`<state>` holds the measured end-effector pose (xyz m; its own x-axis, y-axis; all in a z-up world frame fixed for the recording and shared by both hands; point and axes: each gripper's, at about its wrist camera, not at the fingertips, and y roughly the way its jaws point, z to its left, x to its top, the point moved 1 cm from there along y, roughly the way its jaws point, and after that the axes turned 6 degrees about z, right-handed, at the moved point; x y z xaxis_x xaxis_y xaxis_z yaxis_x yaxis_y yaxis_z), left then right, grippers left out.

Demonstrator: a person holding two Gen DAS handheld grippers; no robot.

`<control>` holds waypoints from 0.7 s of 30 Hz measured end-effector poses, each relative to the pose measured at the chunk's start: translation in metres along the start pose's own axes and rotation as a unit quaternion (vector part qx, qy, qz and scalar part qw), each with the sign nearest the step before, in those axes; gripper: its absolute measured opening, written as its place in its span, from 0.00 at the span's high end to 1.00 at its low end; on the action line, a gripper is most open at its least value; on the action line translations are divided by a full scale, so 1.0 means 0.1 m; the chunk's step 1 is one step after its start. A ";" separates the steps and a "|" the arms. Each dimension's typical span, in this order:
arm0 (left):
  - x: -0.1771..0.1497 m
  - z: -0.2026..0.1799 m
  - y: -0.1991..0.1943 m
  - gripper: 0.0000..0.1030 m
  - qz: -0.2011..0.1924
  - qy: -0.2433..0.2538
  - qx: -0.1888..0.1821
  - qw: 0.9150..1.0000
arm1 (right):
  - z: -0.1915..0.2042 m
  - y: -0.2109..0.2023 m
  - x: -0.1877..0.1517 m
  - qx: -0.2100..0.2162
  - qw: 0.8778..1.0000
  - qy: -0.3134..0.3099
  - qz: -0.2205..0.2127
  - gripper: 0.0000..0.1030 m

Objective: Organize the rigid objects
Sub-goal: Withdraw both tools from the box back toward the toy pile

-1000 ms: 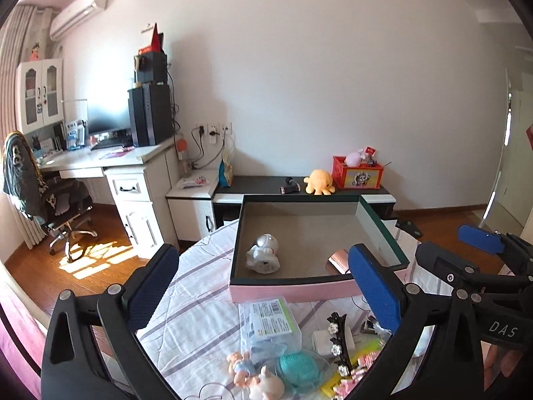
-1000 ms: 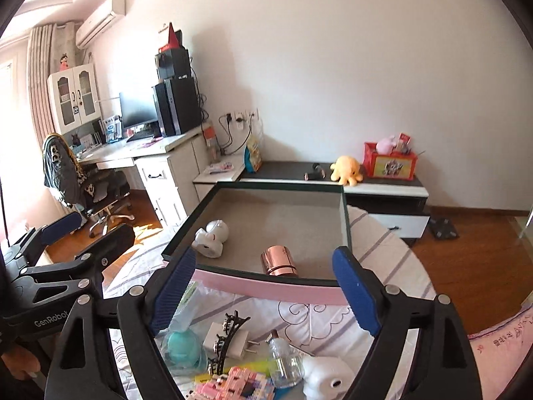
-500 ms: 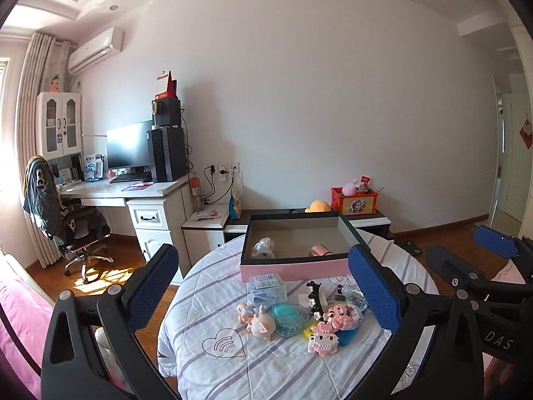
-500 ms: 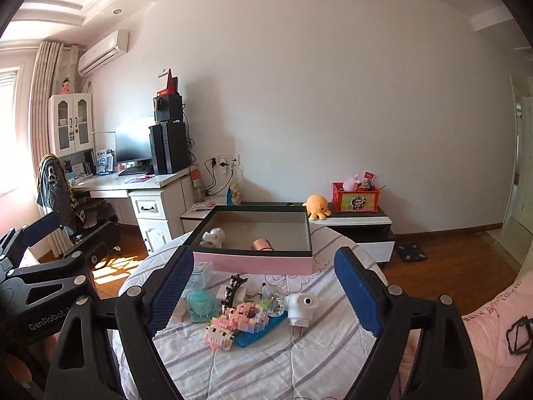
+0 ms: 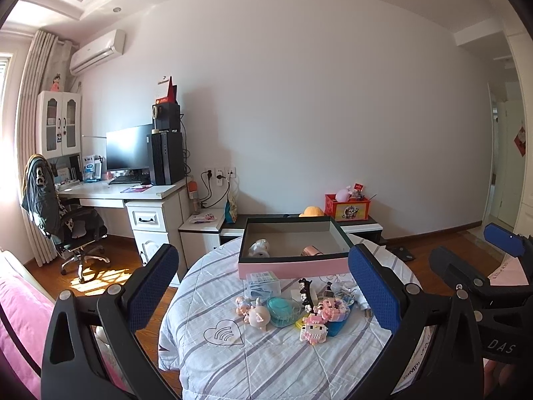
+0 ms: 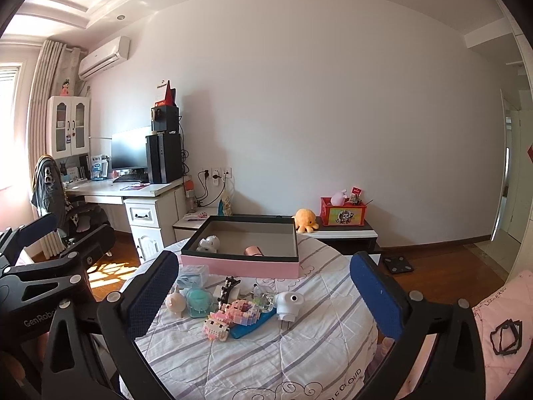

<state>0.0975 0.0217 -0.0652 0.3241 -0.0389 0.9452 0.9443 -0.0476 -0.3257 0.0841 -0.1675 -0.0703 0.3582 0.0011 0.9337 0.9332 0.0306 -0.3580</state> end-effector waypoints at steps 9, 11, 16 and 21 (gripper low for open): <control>-0.02 0.00 -0.02 0.00 0.001 -0.002 0.002 1.000 | 0.02 0.00 -0.02 0.000 1.000 -0.001 0.001 0.00; -0.02 0.01 -0.01 0.00 0.002 -0.002 0.002 1.000 | 0.02 0.01 -0.02 0.001 1.000 -0.002 0.002 0.00; -0.05 -0.02 0.07 0.00 0.012 -0.004 0.001 1.000 | 0.03 0.08 -0.06 0.002 1.000 -0.001 0.010 0.00; -0.13 -0.04 0.29 0.00 0.034 -0.006 -0.005 0.999 | 0.03 0.25 -0.15 0.004 1.000 0.000 0.031 0.00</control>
<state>0.1198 0.0172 -0.0873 0.3889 -0.0306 0.9208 0.9192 -0.0545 -0.3901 0.1024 -0.1640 -0.0929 0.4145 0.0031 0.9100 0.9094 0.0376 -0.4143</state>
